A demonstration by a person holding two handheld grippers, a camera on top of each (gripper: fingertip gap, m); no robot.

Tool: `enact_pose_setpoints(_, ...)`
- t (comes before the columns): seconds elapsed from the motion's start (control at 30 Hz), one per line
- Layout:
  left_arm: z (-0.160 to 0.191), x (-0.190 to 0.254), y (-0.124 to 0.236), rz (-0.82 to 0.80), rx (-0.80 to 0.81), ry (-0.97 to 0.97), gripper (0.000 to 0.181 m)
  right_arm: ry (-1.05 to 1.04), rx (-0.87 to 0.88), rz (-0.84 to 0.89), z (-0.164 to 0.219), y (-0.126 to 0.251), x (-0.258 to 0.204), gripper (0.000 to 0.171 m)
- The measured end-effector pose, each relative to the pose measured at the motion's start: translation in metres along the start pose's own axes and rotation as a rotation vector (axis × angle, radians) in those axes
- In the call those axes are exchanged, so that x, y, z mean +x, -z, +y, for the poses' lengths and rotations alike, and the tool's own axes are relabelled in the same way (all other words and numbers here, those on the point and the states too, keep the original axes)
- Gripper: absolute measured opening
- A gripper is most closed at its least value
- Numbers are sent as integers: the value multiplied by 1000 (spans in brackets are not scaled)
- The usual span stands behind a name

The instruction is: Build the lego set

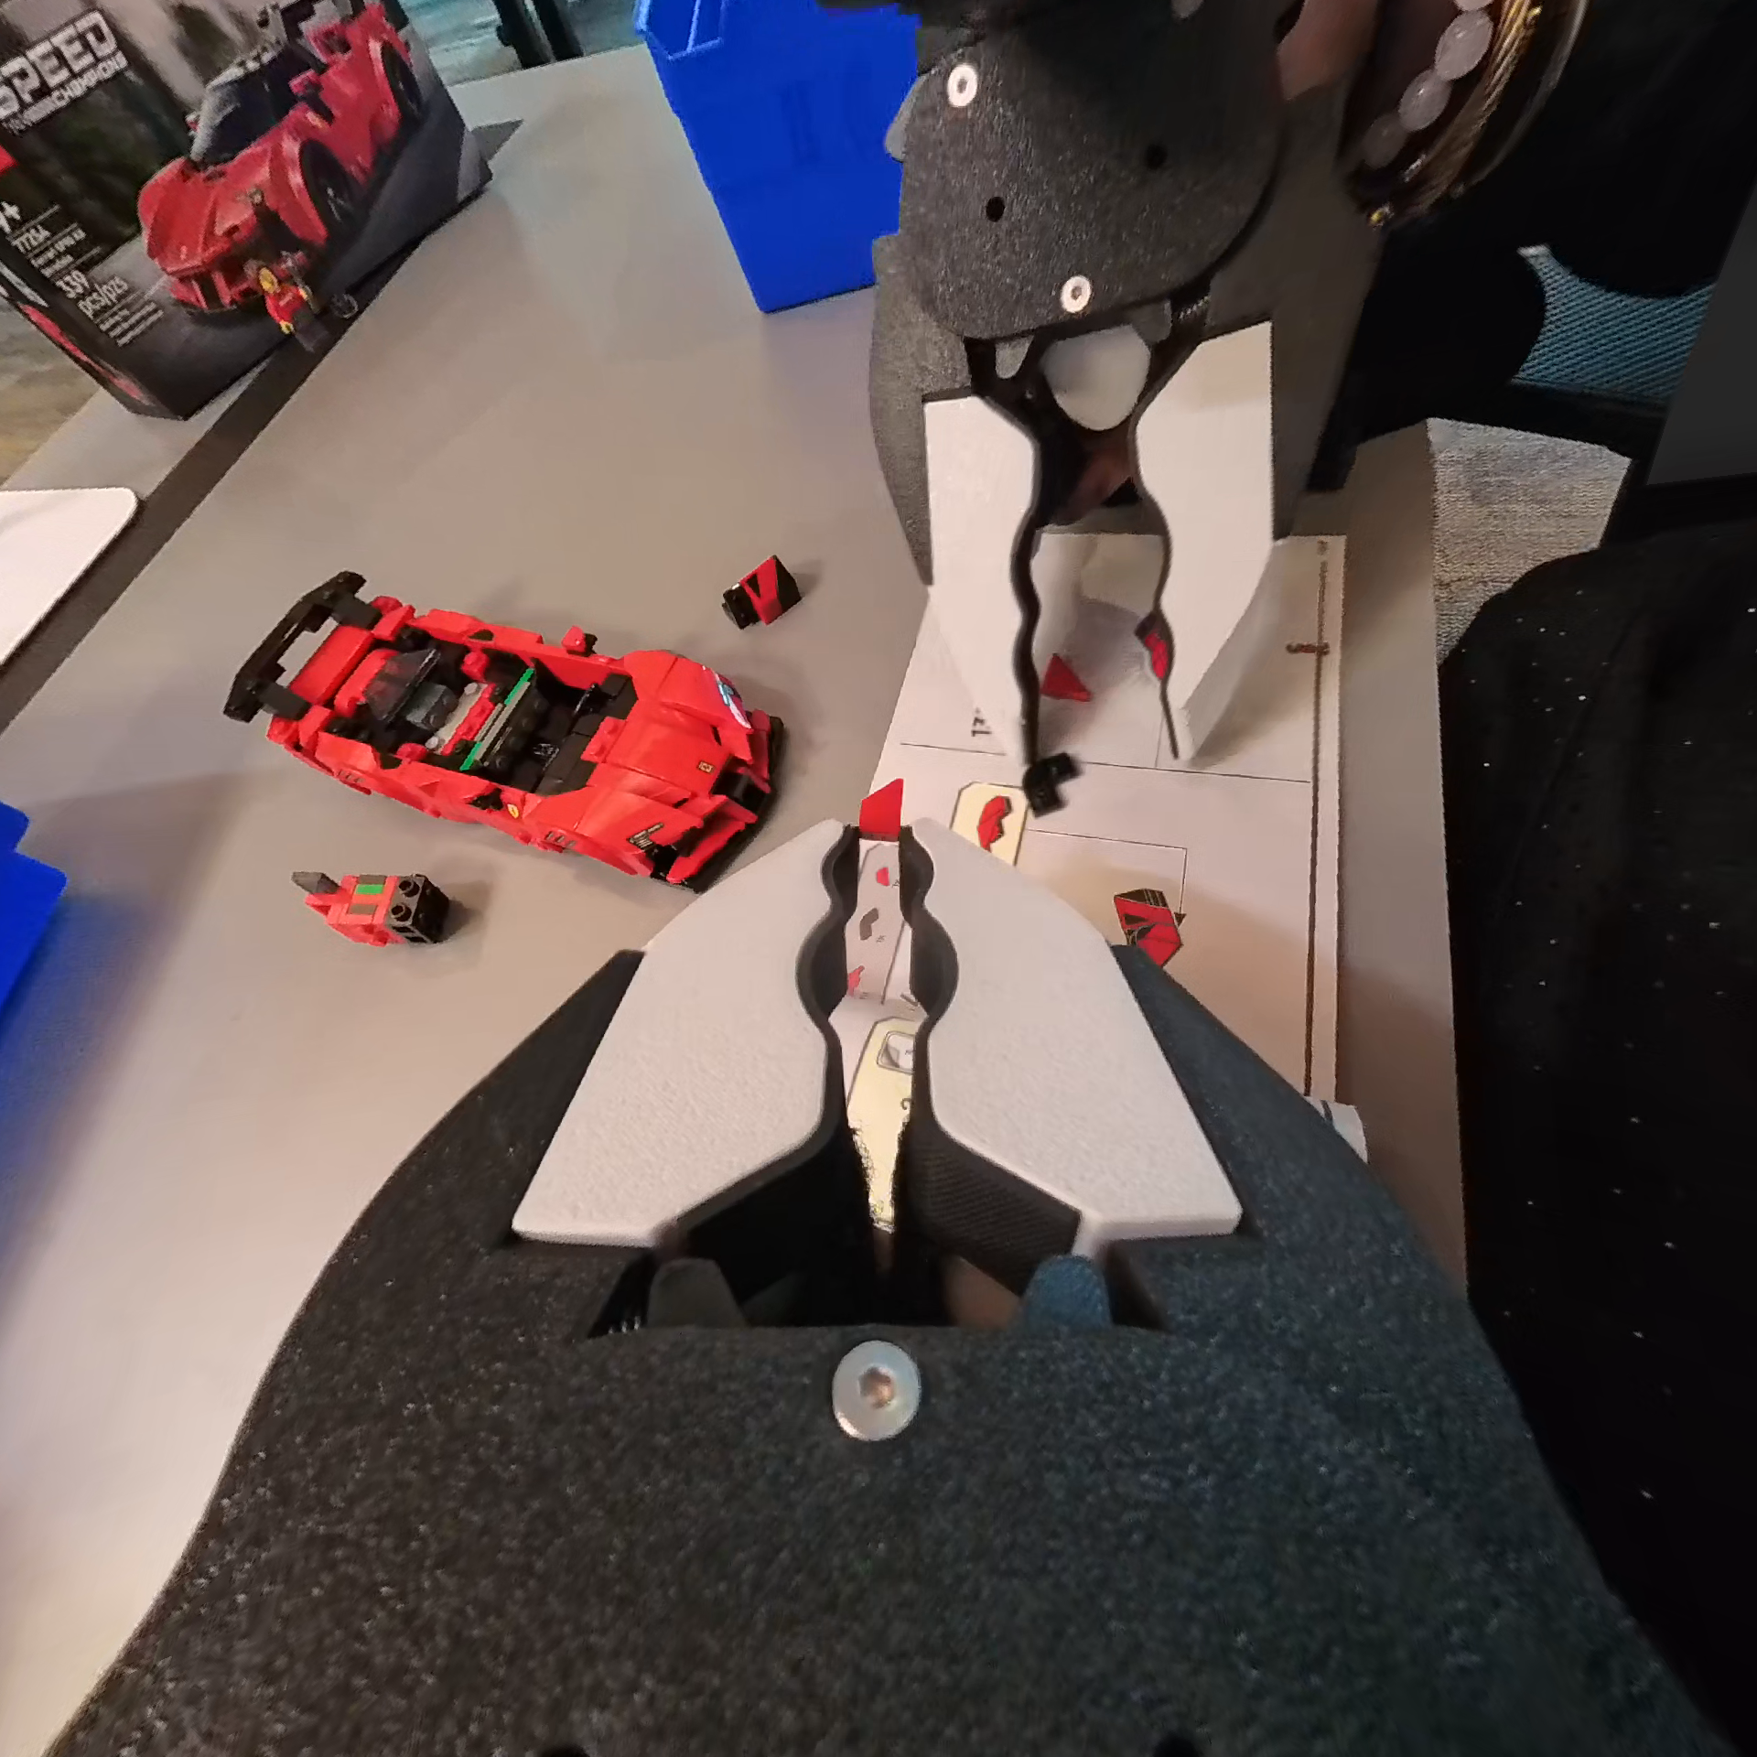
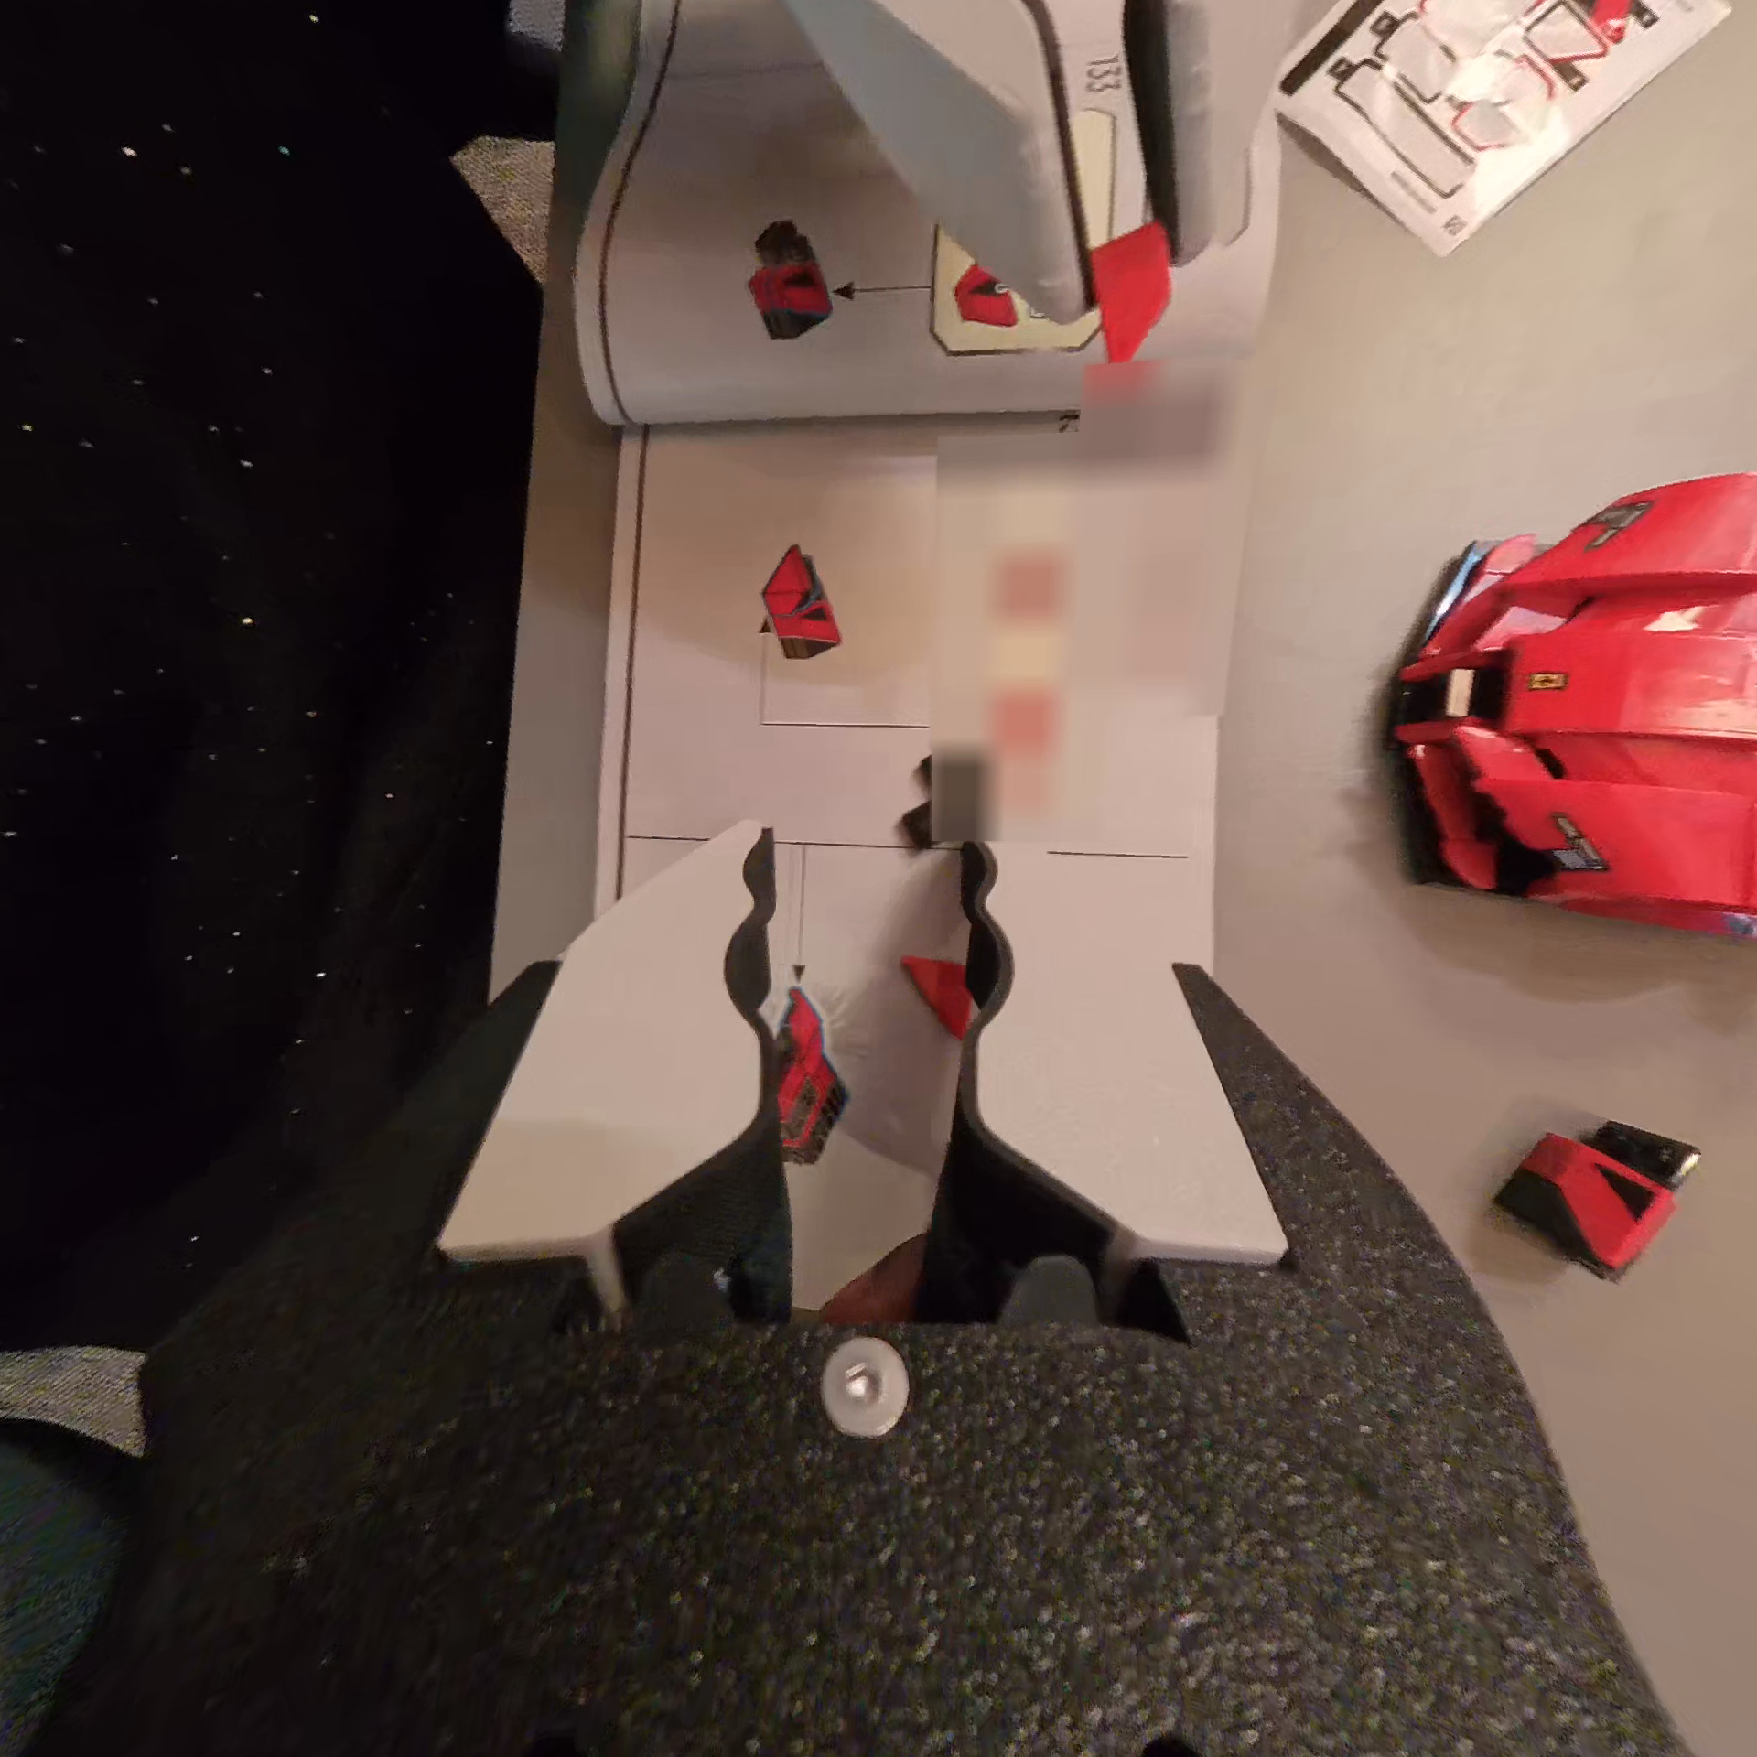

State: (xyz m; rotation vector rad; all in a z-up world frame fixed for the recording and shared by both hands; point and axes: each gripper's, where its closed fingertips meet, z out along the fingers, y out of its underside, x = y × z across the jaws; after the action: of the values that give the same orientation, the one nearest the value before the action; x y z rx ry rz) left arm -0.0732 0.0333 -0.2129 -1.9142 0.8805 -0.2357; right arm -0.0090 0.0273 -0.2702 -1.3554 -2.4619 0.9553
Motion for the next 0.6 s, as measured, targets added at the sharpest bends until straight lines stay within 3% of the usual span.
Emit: enact_pose_setpoints(0.6,-2,3,1,17,21,-24,8,-25,28,34,-2,-1,4,29)
